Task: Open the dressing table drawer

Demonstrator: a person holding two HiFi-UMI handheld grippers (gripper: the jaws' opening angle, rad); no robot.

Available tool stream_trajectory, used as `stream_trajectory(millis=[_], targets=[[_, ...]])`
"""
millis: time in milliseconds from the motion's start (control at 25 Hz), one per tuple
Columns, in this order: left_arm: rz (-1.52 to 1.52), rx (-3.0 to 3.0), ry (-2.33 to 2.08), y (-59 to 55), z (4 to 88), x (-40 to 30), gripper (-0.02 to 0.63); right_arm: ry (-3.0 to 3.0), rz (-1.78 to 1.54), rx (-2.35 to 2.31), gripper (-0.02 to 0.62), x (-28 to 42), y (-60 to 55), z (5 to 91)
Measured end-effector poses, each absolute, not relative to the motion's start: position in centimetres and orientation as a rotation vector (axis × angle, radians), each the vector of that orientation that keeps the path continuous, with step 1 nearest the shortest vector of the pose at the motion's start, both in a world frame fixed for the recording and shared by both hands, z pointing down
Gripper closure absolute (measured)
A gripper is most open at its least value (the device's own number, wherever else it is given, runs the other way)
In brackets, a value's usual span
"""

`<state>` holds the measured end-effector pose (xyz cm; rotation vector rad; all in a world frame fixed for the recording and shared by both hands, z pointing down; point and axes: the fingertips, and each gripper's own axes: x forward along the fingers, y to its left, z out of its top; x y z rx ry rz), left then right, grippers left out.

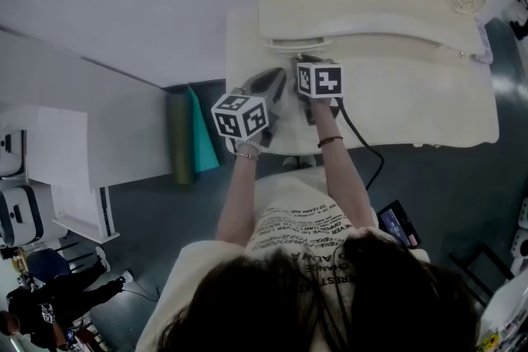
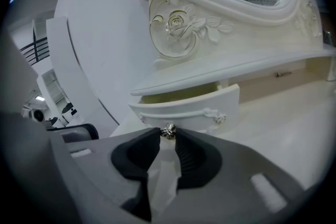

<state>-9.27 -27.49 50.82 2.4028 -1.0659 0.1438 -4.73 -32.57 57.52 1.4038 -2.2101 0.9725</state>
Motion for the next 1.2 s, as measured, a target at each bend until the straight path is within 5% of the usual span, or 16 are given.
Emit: stream_trajectory(millis=[1200], targets=[[0.154, 2.411, -1.048, -24.7, 50.9, -7.9, 0.607, -2.222, 0.973, 1.367, 0.496, -4.5, -29.8, 57.3]])
